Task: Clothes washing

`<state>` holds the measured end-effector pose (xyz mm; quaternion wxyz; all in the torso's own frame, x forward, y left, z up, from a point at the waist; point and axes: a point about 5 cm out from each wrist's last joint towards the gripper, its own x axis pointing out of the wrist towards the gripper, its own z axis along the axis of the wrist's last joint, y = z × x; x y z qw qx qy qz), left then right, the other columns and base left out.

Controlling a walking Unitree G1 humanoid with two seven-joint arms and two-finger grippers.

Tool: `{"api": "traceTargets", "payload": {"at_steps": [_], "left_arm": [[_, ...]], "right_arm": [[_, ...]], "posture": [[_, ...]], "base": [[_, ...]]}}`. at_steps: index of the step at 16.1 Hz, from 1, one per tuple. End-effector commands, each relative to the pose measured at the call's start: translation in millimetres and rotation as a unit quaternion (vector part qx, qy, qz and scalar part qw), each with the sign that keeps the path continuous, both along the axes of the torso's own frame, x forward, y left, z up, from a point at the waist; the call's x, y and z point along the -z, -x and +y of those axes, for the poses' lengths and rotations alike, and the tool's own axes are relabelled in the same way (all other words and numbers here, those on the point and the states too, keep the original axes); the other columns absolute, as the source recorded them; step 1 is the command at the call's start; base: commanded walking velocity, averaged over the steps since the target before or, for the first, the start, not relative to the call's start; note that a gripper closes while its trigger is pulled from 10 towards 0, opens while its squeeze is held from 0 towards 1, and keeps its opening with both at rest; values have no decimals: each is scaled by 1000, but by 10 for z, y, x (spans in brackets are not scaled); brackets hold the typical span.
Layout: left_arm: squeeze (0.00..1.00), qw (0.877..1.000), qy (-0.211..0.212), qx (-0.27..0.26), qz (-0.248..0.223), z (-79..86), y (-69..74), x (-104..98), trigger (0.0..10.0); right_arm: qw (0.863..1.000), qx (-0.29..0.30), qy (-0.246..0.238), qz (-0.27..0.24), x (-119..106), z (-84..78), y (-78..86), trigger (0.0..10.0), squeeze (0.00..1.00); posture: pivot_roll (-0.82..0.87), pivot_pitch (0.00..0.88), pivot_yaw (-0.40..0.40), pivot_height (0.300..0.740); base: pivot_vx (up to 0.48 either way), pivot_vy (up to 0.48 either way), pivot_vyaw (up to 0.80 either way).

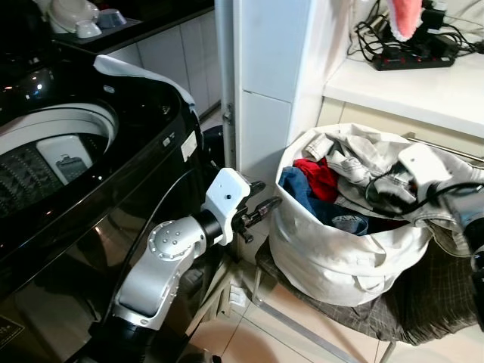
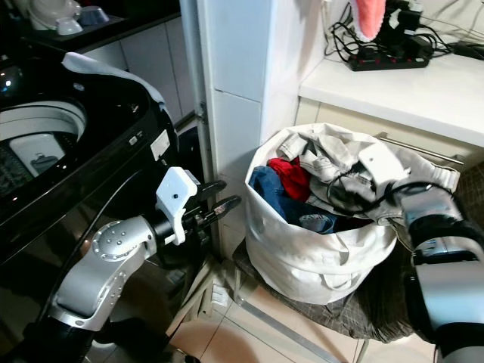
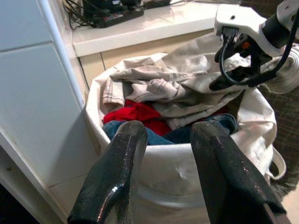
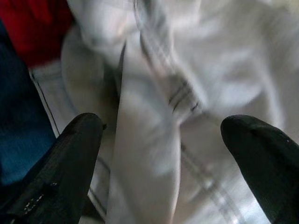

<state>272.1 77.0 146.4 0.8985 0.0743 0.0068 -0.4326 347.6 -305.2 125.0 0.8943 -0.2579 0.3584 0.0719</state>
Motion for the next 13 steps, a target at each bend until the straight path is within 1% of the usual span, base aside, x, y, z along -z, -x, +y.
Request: {"api": "traceTargets", "payload": {"at_steps": [1, 2, 4, 5, 7, 9, 10, 11, 12, 13], "left_arm": [[0, 1000, -4, 11, -3, -17, 22, -30, 10000], [0, 1000, -6, 10, -3, -14, 22, -33, 10000], [0, 1000, -7, 14, -1, -27, 33, -29, 10000], [0, 1000, -8, 15, 0, -30, 35, -27, 10000], [0, 1000, -14, 16, 2, -26, 46, -19, 10000], [0, 1000, -15, 16, 3, -17, 52, -18, 10000], [0, 1000, -16, 16, 4, -11, 57, -17, 10000], [0, 1000, -14, 24, 9, -16, 72, -14, 10000], [0, 999, -8, 36, 14, -29, 92, -18, 10000], [0, 998, -3, 55, 17, -49, 128, -26, 10000]], "right_arm": [[999, -5, 31, -2, -20, -16, -13, 10000, 455], [998, -2, 64, -4, -19, -51, -8, 10000, 0], [996, 2, 92, 11, 38, -80, 26, 10000, 0], [995, 2, 97, 16, 56, -85, 38, 10000, 0], [993, 11, 109, 50, 198, -120, 133, 10000, 0], [992, 13, 111, 54, 223, -126, 149, 10000, 0], [992, 15, 111, 54, 224, -127, 150, 6392, 0], [992, 15, 113, 54, 220, -125, 147, 549, 0], [992, 15, 112, 55, 217, -124, 145, 0, 0], [992, 14, 110, 56, 212, -122, 142, 0, 0]], "posture": [[31, 0, 40, 740], [32, 0, 41, 740], [34, 0, 42, 740], [34, 0, 42, 740], [44, 0, 38, 740], [48, 0, 37, 740], [49, 0, 37, 740], [48, 0, 39, 740], [47, 0, 40, 740], [47, 0, 41, 740]], "base": [[0, 0, 0], [0, 0, 0], [0, 0, 0], [0, 0, 0], [0, 0, 0], [0, 0, 0], [0, 0, 0], [0, 0, 0], [0, 0, 0], [0, 0, 0]]}}
